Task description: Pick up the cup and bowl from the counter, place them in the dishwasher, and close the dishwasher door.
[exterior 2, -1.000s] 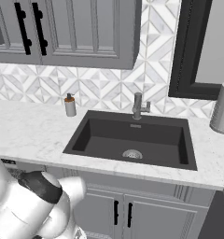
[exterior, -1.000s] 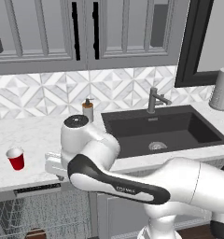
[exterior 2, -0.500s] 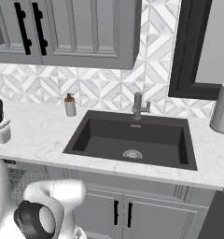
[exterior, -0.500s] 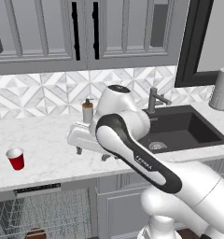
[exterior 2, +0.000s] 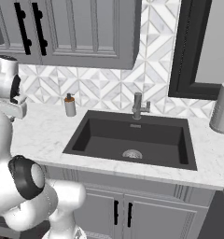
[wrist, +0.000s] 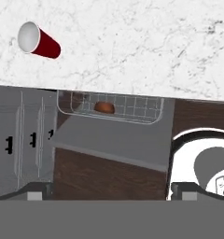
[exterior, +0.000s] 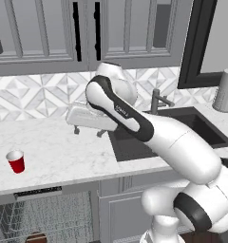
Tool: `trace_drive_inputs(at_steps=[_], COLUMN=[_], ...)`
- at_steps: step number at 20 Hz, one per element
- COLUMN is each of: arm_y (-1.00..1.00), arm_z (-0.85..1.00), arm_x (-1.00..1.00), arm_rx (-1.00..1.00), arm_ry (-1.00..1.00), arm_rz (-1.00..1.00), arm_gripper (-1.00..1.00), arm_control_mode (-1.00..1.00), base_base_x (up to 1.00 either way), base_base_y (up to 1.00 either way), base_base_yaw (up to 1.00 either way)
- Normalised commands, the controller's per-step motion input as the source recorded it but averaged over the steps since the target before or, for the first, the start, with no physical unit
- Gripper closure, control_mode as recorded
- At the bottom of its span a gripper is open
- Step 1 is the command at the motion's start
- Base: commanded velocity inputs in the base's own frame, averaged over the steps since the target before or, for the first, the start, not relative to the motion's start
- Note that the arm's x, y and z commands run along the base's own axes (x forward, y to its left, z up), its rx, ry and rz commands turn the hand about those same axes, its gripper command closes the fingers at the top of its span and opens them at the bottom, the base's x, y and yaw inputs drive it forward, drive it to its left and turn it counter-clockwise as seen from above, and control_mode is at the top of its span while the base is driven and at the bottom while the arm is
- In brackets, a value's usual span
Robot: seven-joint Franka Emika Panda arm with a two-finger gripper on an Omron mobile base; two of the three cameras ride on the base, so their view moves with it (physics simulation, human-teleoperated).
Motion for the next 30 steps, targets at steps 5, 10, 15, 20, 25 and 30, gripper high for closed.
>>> trace_drive_inputs(at_steps=[5, 10, 15, 20, 25, 30], arm_y=[0.99, 0.5, 0.23, 0.11, 0.0, 0.01], arm_z=[-0.02, -0.08, -0.23, -0.34, -0.36, -0.4], arm_x=[0.07, 0.14, 0.2, 0.08, 0.12, 0.04], arm_rx=[-0.16, -0.17, -0.15, 0.0, 0.04, 0.07], arm_ry=[-0.01, -0.05, -0.08, -0.09, -0.07, -0.12], arm_rz=[0.1, 0.04, 0.01, 0.0, 0.0, 0.0], arm_gripper=[-1.0, -1.0, -1.0, -1.0, -1.0, -1.0], arm_control_mode=[-1.0, -1.0, -1.0, -1.0, -1.0, -1.0], base_base_x=[0.0, 0.0, 0.0, 0.0, 0.0, 0.0], base_base_y=[0.0, 0.0, 0.0, 0.0, 0.0, 0.0], base_base_yaw=[0.0, 0.0, 0.0, 0.0, 0.0, 0.0])
